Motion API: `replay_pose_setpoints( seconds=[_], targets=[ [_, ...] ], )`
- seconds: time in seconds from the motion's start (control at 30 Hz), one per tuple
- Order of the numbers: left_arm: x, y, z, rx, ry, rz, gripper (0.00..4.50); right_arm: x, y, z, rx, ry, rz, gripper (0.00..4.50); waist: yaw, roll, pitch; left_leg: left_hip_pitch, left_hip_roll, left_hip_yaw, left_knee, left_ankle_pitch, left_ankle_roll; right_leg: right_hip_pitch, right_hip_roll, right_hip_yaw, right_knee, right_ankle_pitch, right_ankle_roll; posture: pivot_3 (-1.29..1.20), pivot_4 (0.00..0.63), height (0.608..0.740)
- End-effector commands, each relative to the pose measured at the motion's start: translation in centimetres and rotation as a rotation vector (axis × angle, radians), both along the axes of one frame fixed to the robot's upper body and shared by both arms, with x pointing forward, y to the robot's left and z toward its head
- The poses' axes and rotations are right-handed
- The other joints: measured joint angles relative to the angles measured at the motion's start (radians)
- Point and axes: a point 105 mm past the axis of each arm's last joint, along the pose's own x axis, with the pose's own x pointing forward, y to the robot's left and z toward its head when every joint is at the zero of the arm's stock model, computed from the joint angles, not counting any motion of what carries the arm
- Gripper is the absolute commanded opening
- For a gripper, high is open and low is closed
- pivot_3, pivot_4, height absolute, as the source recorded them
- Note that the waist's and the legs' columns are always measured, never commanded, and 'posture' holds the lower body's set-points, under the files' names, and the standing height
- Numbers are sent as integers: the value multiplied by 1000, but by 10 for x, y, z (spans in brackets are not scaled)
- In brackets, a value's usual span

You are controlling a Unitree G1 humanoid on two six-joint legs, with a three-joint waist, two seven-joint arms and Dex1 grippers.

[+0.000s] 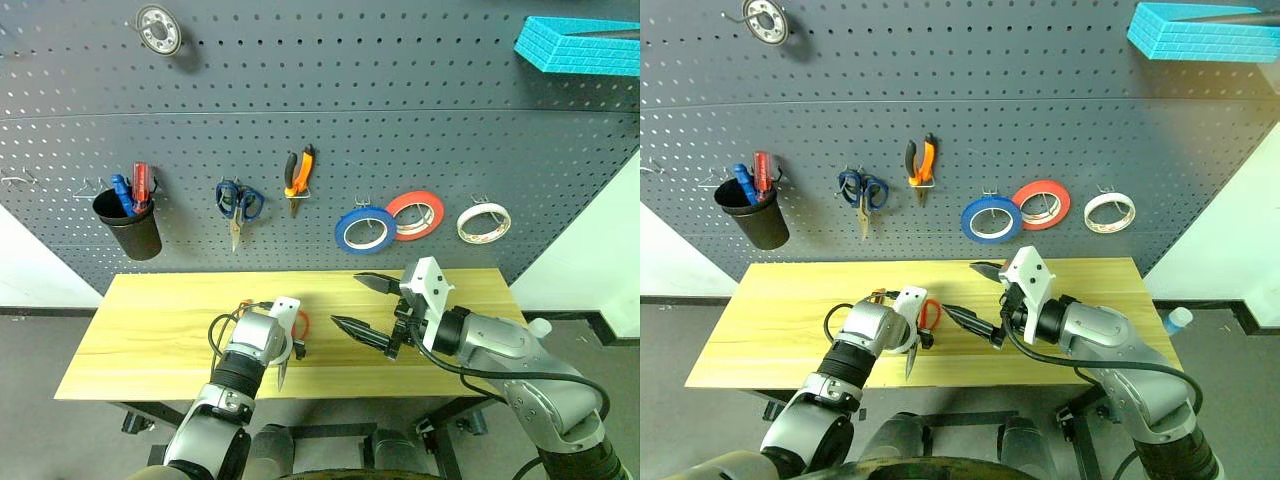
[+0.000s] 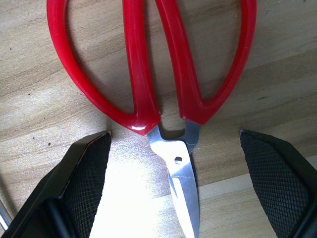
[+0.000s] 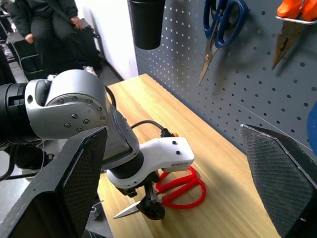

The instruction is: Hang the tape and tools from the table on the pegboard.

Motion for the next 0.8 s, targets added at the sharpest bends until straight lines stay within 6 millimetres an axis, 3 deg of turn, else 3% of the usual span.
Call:
replay_pose_setpoints(
  seconds=[0.03,0.53,0.63,0.8],
  targets=[
    [-8,4,-5,6,27,26,4328,-4,4,16,21,-59,28,4461,-8,0,0,0,0,0,0,0,0,0,0,0,0,0,0,223,12,740],
    [-22,7,-15,-9,68,88,4328,-6,2,17,8,-45,36,4461,-17,0,0,1,0,0,0,0,0,0,0,0,0,-1,1,223,32,740],
    [-24,7,-16,-11,70,94,3758,-7,1,16,6,-42,37,4500,-17,1,0,1,0,0,0,0,0,0,0,0,0,-1,1,225,31,740],
    [-24,6,-16,-14,70,99,2232,-5,1,16,5,-41,38,4500,-15,1,-1,1,0,0,0,0,0,0,0,0,0,-1,2,231,29,740]
  ],
)
